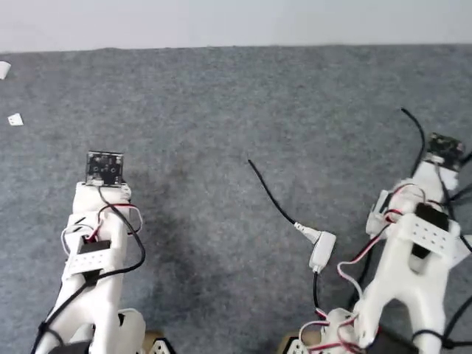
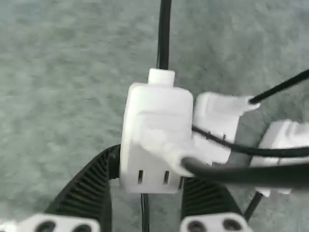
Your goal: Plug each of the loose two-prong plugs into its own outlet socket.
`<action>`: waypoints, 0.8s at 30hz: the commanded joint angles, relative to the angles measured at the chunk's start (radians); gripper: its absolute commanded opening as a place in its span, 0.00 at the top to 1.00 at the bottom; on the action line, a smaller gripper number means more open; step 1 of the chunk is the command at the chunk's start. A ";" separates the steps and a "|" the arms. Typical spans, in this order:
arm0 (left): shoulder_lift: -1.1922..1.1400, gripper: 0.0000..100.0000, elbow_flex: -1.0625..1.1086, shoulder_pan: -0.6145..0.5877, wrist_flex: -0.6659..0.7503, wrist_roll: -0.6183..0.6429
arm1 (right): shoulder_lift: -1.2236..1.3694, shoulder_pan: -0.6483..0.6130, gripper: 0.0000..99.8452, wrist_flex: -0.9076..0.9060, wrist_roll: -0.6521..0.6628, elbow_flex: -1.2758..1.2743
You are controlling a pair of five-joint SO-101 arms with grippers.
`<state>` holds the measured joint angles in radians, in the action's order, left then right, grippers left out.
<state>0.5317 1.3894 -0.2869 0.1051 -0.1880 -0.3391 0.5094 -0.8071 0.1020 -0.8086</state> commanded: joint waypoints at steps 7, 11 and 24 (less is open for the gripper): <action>0.491 0.99 0.151 -0.018 -0.196 0.057 | -0.056 0.035 0.89 -0.375 -0.002 0.244; 0.612 0.99 0.165 -0.021 -0.342 0.057 | -0.200 0.005 0.98 -0.463 -0.063 0.236; 0.907 0.99 0.254 -0.048 -0.600 0.054 | -0.746 -0.087 0.99 -0.259 0.043 -0.351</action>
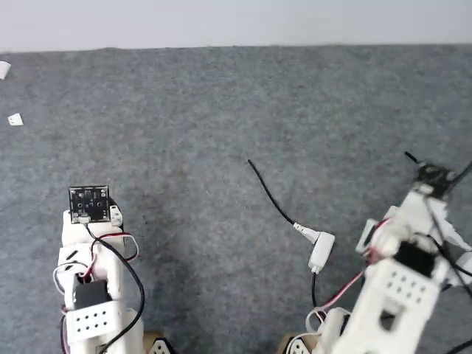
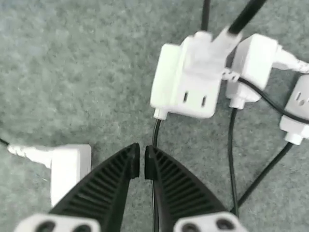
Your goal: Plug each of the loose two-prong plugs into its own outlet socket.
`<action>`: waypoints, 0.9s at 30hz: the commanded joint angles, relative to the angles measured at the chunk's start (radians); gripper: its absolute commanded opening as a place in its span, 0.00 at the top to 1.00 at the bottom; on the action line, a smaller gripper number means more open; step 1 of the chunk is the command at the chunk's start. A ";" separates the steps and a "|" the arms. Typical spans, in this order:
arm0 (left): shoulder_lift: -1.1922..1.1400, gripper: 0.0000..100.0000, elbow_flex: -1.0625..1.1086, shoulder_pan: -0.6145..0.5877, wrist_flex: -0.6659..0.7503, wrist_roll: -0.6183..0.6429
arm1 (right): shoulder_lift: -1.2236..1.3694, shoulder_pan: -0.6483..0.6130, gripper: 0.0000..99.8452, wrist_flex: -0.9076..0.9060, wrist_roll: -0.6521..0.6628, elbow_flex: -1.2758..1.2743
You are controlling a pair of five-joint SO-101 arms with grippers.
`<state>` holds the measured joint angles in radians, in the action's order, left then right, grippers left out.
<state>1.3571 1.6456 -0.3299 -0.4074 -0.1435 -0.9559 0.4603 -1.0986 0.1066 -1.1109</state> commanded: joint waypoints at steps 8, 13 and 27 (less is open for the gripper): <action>0.396 0.99 0.044 0.002 -0.456 0.008 | -0.384 -0.255 0.98 0.024 0.074 -0.318; 0.466 0.99 0.030 -0.006 -0.637 0.006 | -0.536 -0.318 0.99 -0.031 0.072 -0.422; 0.463 0.99 0.038 -0.003 -0.859 0.008 | -0.842 -0.321 0.99 -0.200 0.074 -0.574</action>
